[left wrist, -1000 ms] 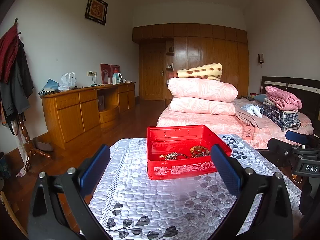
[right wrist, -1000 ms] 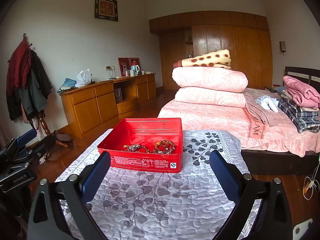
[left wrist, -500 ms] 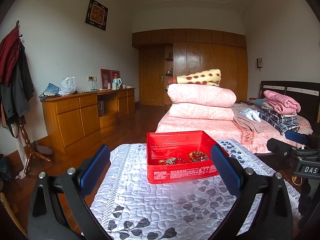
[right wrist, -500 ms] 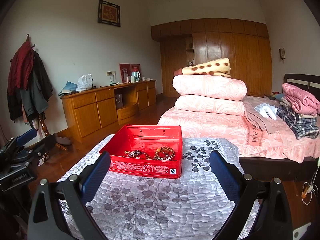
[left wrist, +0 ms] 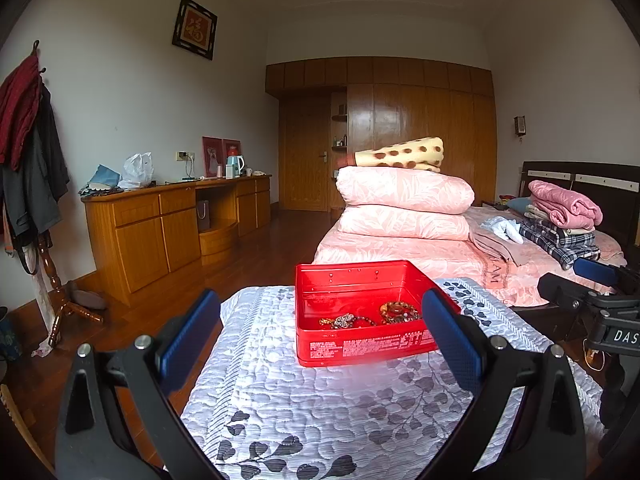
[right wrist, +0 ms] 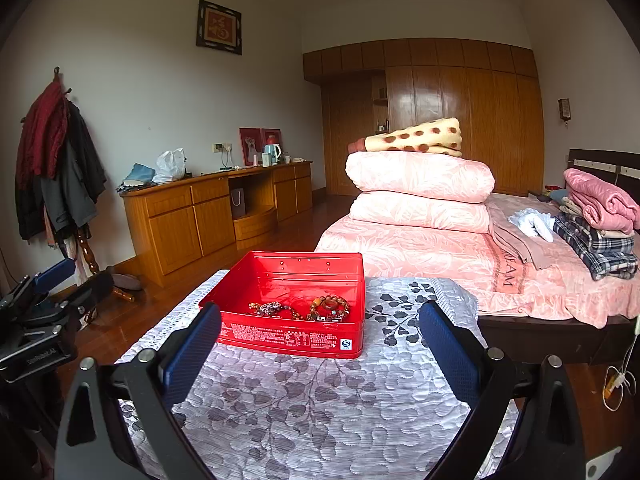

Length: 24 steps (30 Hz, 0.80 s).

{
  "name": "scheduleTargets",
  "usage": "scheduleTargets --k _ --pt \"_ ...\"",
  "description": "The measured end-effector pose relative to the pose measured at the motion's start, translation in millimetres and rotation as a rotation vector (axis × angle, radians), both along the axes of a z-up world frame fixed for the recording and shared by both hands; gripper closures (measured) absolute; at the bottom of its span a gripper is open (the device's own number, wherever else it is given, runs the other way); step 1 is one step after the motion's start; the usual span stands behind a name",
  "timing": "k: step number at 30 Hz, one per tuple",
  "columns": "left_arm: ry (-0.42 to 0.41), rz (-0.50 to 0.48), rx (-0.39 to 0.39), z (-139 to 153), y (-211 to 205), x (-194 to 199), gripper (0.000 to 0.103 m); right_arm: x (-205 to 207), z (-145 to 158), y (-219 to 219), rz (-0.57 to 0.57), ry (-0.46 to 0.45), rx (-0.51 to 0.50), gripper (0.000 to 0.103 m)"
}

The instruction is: Organize jewelry

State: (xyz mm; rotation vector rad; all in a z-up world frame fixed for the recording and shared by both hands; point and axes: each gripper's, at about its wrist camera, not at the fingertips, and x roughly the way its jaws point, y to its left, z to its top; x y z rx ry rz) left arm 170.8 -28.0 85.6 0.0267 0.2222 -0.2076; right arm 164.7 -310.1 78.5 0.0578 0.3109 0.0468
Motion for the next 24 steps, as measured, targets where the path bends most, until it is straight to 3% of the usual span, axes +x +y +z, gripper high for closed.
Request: scheduleTargets --k 24 --pt "0.000 -0.002 -0.003 1.4 2.6 2.3 0.005 -0.2 2.7 1.7 0.002 -0.007 -0.006 0.006"
